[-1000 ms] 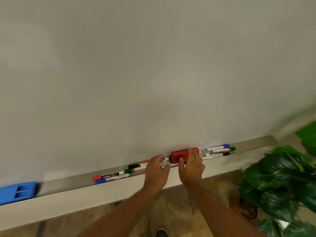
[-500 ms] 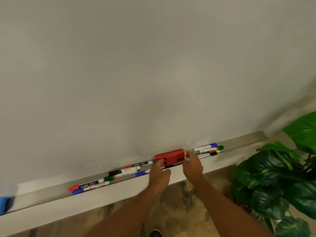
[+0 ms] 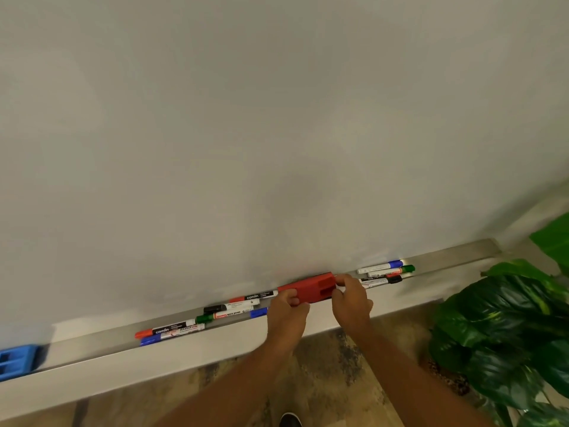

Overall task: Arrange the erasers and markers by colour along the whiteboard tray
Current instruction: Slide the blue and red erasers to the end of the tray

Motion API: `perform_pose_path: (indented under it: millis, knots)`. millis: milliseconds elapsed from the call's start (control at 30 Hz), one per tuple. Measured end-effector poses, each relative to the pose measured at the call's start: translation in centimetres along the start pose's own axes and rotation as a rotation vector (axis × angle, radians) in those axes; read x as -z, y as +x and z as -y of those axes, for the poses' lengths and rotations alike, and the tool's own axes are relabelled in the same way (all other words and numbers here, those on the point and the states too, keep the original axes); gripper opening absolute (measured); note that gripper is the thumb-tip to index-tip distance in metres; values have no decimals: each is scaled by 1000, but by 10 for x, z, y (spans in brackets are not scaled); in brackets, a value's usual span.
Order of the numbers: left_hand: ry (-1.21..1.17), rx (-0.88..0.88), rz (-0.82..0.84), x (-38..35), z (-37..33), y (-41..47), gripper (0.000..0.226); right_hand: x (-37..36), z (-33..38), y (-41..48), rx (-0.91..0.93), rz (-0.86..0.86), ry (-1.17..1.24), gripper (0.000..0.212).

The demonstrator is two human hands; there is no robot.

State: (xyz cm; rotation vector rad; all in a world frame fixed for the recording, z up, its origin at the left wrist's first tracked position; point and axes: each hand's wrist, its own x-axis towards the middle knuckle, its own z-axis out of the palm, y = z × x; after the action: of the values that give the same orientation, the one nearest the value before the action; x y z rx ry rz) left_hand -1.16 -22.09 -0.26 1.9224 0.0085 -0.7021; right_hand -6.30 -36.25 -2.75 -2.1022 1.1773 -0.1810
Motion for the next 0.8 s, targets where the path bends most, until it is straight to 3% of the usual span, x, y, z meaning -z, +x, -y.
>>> perform_pose_path:
  millis: [200,400,800]
  knots:
    - [-7,-53,-145,36,5,-10,33,-27,23,-33,24,15,58,23]
    - [27,-78,-221,73,17,-12,35,-49,40,-60,65,56,88,14]
    - [101,-24,-413,167,68,-12,63,-100,109,-127,260,218,137,11]
